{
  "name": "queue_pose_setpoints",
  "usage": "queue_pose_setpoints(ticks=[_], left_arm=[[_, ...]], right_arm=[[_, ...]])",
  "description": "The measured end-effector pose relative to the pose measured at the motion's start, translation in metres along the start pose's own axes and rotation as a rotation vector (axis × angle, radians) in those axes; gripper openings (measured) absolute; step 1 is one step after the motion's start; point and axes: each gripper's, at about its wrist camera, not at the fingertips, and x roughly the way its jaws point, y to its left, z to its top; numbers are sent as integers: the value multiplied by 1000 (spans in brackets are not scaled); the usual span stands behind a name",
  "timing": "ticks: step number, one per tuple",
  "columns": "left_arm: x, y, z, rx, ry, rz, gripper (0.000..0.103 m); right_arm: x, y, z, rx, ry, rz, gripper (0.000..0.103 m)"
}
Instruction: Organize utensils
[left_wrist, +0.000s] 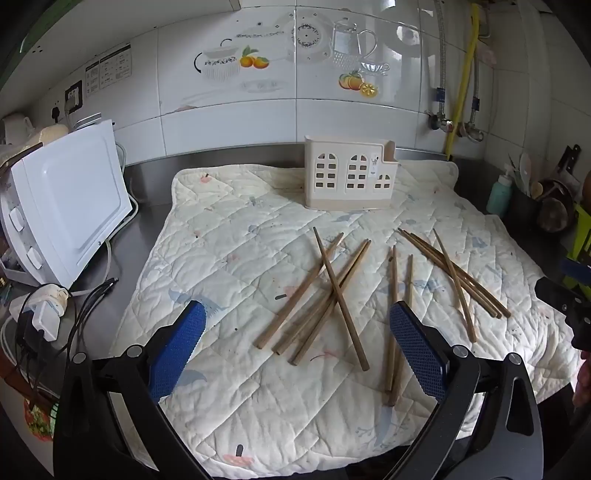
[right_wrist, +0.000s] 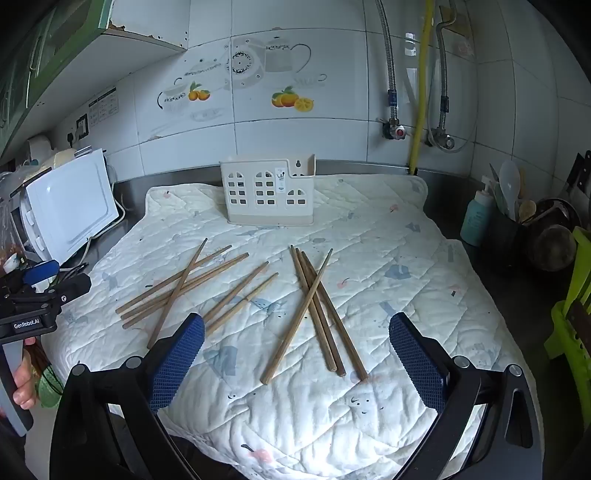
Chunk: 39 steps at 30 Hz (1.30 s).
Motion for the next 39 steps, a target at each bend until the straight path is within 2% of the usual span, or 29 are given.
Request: queue_pose_setpoints(ticks=[18,28,39], left_arm=[[-3,-3,-4,11,8,12,98],[5,-5,-8,16,23,-8,98],[14,-5,-6,9,32,7,98]], right_arm=[[3,-1,-1,3,-8,20,97],[1,0,1,-8,-14,27,97],[4,-1,-1,-5,-13,27,97]])
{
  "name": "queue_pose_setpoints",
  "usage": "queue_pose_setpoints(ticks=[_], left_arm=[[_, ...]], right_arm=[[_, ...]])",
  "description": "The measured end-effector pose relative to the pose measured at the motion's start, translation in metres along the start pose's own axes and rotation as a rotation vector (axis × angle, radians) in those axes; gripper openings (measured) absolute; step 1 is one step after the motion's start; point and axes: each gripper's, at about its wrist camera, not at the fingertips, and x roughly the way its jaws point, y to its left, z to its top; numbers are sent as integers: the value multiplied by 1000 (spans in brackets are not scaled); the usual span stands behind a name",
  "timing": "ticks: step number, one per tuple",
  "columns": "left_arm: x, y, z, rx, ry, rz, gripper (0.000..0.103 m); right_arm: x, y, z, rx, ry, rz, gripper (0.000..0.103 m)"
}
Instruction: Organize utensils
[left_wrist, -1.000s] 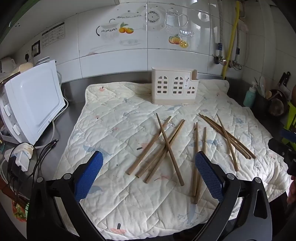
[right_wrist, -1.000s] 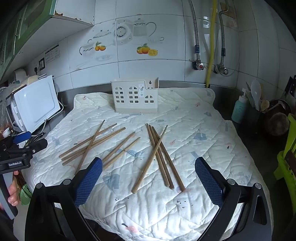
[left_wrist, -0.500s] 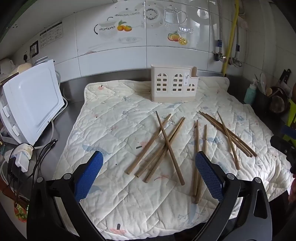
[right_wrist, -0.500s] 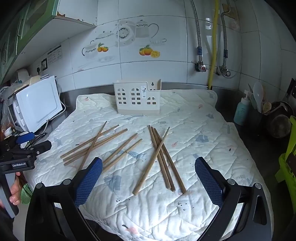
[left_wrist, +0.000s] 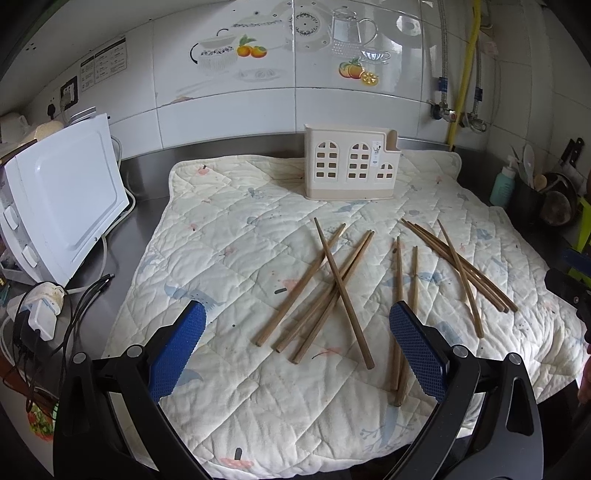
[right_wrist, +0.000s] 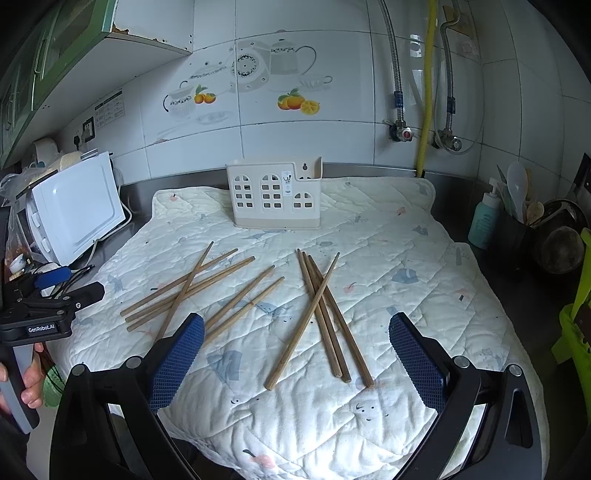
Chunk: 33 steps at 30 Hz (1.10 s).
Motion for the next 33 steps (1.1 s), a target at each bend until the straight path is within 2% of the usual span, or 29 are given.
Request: queue_pose_setpoints(ticks=[14,17,23,26,27,33], left_arm=[[13,-8,-14,-15,39,-45,96],[17,-14,-17,-18,44,-71,89],[26,-25,-24,-41,51,-135,68],[32,-30,-26,-37,52,-139,60],[36,-32,-27,-41,64,-149,56],[59,-32,-33,-81,128,-199,41]], right_arm=[[4,-2,-4,7,-4,-1,97],[5,-2,-4,5,-1,-2,97],[10,-5,-8,10,8,7,97],[13,-9,-8,18,13,12,97],[14,-10,-9,22,13,16,97],[22,-13,-11,29,24,26,97]])
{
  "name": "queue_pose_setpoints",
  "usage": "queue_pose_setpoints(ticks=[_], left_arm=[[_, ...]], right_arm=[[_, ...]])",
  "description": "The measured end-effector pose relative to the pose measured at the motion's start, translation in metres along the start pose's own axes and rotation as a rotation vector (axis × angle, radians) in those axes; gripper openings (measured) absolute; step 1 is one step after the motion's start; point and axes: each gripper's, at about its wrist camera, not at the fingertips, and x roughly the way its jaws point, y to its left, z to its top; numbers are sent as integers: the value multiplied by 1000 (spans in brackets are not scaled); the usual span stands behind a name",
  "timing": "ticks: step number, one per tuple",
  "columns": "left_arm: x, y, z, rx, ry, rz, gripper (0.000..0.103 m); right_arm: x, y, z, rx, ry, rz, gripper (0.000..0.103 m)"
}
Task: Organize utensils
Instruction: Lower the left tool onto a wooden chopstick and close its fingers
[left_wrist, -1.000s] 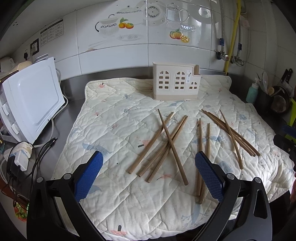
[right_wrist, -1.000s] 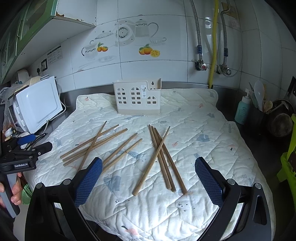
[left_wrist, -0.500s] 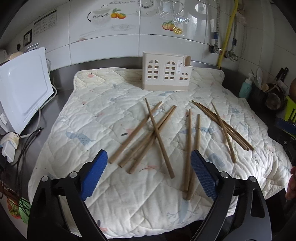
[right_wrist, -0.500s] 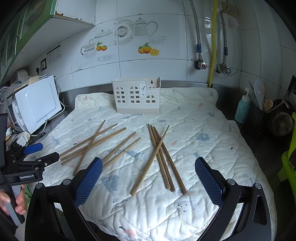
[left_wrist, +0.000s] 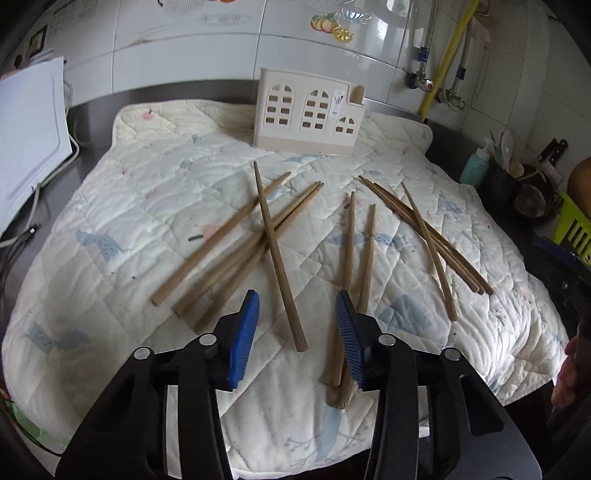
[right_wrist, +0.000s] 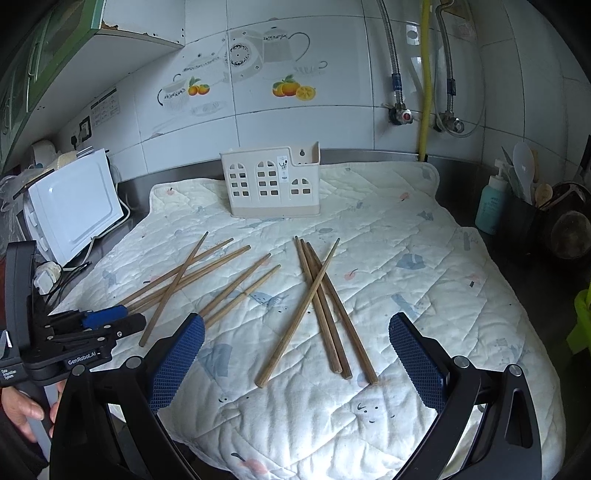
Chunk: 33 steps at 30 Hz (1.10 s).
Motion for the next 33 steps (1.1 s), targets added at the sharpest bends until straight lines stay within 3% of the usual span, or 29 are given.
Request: queue_pose_setpoints(ticks=[4,9,11,16,18,22,26,33], left_arm=[[10,-1,1,1,20,-11,34],[21,0,3,-18,38,-8,33],[25,0,4,-24,48,-8,26],[33,2,4,-46,60,-2,26],[35,4,4,-55,60,3,19],[40,9,5,-83,72,15,18],[42,13,5,-101,71,36,9],[43,14,7,-97,69,32,9]], right_arm=[[7,-2,-2,6,10,5,97],[14,-4,-4,14,21,16,97],[16,-4,-4,14,22,20,97],[21,-5,-5,18,30,26,96],[23,-5,-6,16,34,23,96],[25,-6,-7,19,35,22,96],[27,-5,-7,19,37,23,96],[29,-1,-9,13,45,17,95]])
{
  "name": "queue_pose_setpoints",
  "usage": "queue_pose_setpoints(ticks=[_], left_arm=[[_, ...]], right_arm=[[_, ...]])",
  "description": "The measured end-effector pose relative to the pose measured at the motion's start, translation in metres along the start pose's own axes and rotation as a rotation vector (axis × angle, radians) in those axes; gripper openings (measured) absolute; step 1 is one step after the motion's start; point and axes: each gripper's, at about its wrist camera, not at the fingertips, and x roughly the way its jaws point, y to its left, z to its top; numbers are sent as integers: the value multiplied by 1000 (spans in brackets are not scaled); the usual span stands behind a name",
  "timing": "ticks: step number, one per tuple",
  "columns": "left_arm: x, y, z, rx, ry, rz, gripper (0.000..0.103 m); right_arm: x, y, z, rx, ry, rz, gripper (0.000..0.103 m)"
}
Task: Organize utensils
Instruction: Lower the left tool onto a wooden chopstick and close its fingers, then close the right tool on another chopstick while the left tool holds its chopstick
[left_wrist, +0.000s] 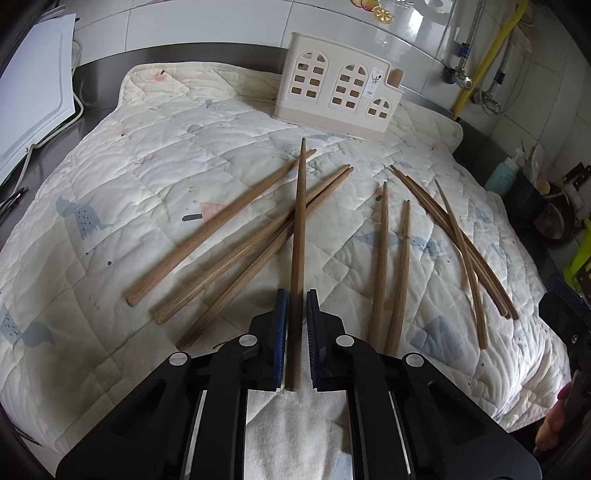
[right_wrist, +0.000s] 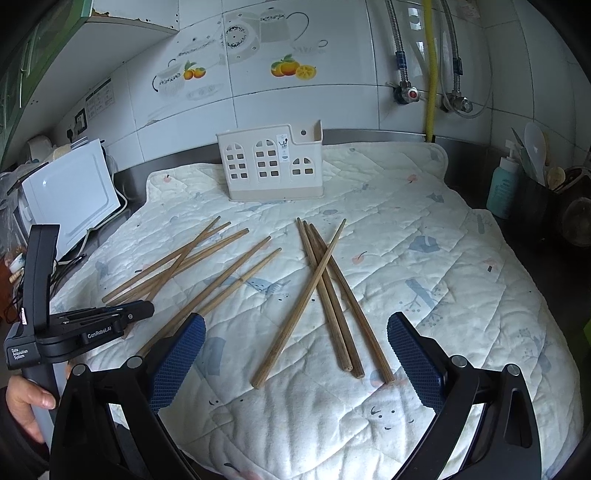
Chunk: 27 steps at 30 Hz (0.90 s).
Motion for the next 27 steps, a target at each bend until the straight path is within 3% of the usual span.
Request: queue_pose_setpoints(ticks=[5,9,17,27], left_arm=[[0,-1,2,2,0,-19,9],[2,-5,0,31,-2,-31,9],[5,-3,1,41,2,-49,8],[6,-4,0,55,3,-49,8]], right_arm=[[4,0,-1,0,13,-8,94],[9,0,-2,5,29,-9,83],[19,5,-5,18,54,-12,74],[37,8,-15,74,93,-1,44]])
